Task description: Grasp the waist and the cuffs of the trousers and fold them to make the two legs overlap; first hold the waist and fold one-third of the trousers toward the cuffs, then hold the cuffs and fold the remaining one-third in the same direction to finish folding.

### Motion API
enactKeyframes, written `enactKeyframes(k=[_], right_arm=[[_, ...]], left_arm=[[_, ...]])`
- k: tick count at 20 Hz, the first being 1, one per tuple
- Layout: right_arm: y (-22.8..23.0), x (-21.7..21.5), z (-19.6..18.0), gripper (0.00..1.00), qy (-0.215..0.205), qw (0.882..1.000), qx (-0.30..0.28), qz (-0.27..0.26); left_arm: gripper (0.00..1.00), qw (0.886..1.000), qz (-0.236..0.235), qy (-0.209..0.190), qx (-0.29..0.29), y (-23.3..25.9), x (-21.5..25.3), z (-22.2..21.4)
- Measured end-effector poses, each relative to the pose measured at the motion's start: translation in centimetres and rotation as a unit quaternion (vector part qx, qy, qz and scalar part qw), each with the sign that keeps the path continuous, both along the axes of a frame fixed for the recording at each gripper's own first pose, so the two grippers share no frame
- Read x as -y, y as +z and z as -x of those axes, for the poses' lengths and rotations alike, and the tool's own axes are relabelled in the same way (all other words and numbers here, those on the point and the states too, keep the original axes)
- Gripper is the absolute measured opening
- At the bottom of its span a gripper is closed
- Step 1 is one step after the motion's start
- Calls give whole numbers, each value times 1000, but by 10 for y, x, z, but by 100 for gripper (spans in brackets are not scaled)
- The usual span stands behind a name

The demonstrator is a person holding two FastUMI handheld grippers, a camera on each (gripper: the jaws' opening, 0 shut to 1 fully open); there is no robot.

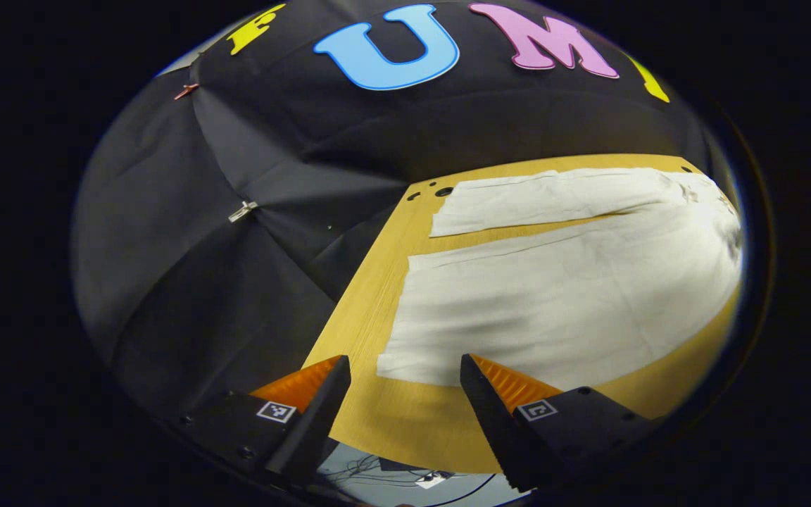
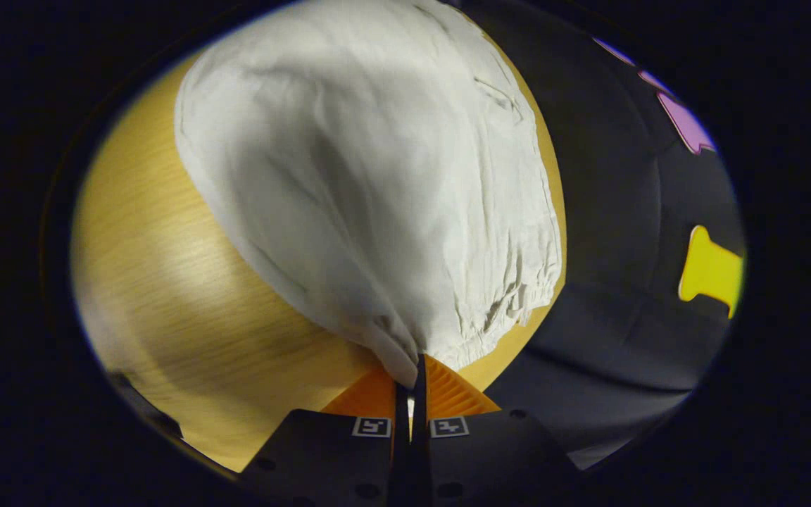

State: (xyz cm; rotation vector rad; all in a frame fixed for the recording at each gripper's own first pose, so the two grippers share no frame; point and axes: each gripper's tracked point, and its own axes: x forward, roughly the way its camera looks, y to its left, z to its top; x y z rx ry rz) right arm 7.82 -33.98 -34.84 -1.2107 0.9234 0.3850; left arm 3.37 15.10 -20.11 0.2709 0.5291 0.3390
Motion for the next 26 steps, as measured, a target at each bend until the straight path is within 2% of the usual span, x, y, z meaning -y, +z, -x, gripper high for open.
enactKeyframes(k=[1,4,7,10,13,14,17,18,19,20,21,22,23,24,25,26], right_arm=[[1,-2,0,5,13,1000,-2,6],[0,0,1,5,30,999,6,26],[0,-1,1,5,29,999,5,30],[-2,2,-2,5,33,999,8,38],[-2,1,-1,5,34,999,8,40],[-2,0,-1,5,34,999,8,42],[-2,1,-2,5,39,998,11,48],[-2,1,-2,5,41,998,12,50],[-3,2,-2,5,42,998,13,50],[-2,2,-2,5,43,998,14,51],[-2,1,-2,5,44,998,15,52],[-2,1,-2,5,46,997,16,53],[-2,2,-2,5,45,997,17,53],[-2,2,-2,5,44,997,18,54],[-2,1,-2,5,42,997,18,55],[-2,1,-2,5,40,997,18,56]], left_arm=[[98,1000,-16,-18,0,-4,-7,0],[98,994,-88,-58,-40,-22,-36,-3],[98,975,-154,-129,-97,-45,-44,-3],[98,939,-232,-202,-153,-65,-50,-8],[98,900,-302,-261,-174,-69,-54,-27],[96,884,-327,-281,-181,-70,-53,-34],[88,824,-403,-347,-192,-66,-36,-44],[85,810,-416,-361,-200,-70,-33,-46],[74,803,-422,-367,-204,-73,-32,-48],[72,802,-424,-368,-204,-73,-29,-51],[58,806,-416,-367,-208,-76,-28,-51],[52,810,-409,-365,-210,-79,-25,-52],[39,811,-406,-364,-212,-79,-27,-58],[41,812,-402,-363,-218,-82,-28,-60],[25,812,-399,-361,-224,-84,-29,-63],[19,813,-399,-358,-228,-87,-30,-63]])
